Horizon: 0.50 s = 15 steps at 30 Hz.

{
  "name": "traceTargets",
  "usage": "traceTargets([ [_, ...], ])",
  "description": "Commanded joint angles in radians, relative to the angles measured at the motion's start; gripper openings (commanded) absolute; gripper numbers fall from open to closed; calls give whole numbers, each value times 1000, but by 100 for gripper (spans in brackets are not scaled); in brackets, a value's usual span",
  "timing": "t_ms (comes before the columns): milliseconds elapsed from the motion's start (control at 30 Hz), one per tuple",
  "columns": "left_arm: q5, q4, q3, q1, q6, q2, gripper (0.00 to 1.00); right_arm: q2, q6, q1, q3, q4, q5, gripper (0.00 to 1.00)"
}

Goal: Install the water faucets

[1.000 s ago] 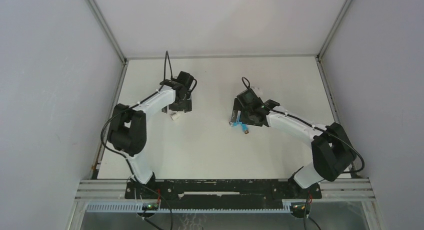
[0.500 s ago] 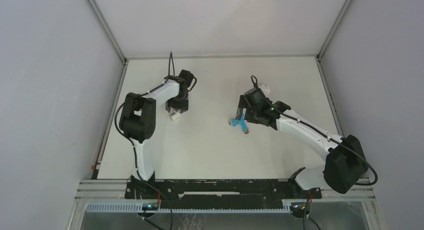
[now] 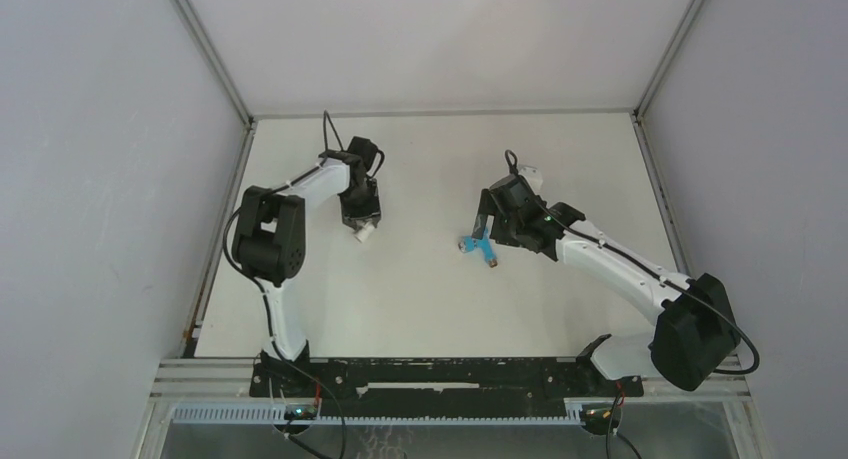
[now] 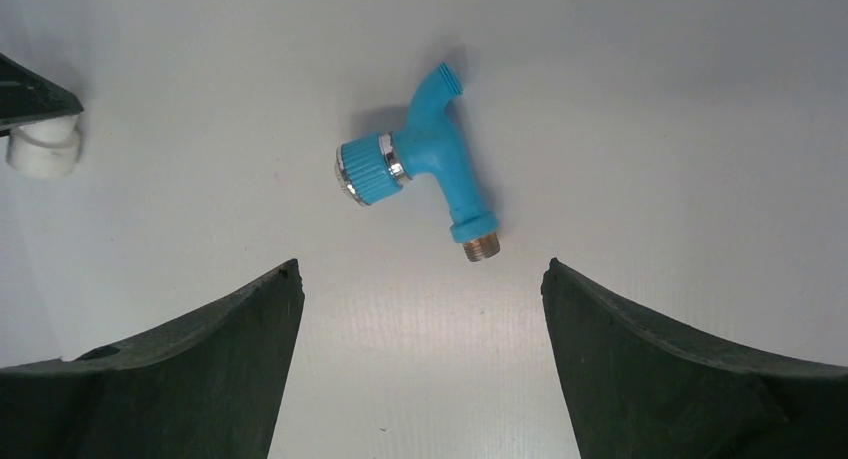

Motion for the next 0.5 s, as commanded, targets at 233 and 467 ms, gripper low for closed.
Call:
traceTargets([
  [233,277,524,-302,-42,-279,-286,30,-44,12,4,-3,0,30,95],
  [467,178,1195,-658,-170,-386,-407,32,-52,5,3,-19,4,36,95],
])
